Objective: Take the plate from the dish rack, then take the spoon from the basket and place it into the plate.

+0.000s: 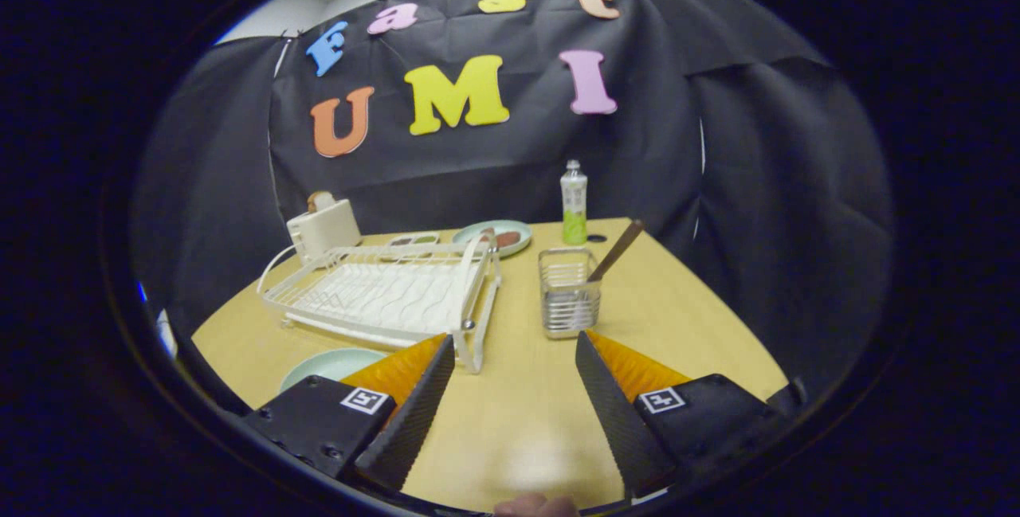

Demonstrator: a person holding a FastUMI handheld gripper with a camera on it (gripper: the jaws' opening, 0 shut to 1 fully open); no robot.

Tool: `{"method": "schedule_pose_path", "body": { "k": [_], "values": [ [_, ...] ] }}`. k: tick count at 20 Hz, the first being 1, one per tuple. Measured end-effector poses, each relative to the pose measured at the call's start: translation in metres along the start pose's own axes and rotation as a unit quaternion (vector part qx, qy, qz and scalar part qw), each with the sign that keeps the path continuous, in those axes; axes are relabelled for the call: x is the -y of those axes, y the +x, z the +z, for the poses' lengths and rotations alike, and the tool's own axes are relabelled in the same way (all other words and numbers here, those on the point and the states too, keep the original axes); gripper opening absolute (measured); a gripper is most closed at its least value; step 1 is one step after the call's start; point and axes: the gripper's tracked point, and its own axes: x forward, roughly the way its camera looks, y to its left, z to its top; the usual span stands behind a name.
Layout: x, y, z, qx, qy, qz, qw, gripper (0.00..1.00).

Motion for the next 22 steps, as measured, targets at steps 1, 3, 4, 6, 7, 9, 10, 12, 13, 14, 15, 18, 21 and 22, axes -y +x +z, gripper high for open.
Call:
{"method": "schedule_pose_path", "body": {
  "k": [1,3,4,6,7,9,10,12,13,14,15,18,21,22],
  "values": [
    [0.008,-0.001,0.006,0.024,-0.01,-0.009,1.0,0.99],
    [0.024,0.003,0.013,0.063,-0.015,-0.021,0.998,0.99],
    [0.034,0.009,0.012,0.073,-0.009,-0.028,0.997,0.98],
    [0.051,0.023,0.009,0.08,0.007,-0.036,0.996,0.99],
    [0.059,0.033,0.01,0.08,0.011,-0.039,0.996,0.99],
    [0.069,0.055,0.013,0.077,0.018,-0.033,0.996,0.99],
    [0.072,0.066,0.015,0.075,0.023,-0.026,0.997,1.0],
    [0.08,0.09,0.022,0.076,0.024,-0.02,0.997,1.0],
    [0.082,0.102,0.025,0.074,0.026,-0.017,0.997,1.0],
    [0.084,0.111,0.027,0.071,0.031,-0.012,0.997,1.0],
    [0.084,0.121,0.029,0.066,0.039,-0.006,0.997,1.0],
    [0.084,0.143,0.033,0.057,0.059,0.005,0.997,1.0],
    [0.078,0.155,0.04,0.053,0.079,0.018,0.995,0.91],
    [0.076,0.157,0.042,0.055,0.079,0.023,0.995,0.87]
  ]
}}
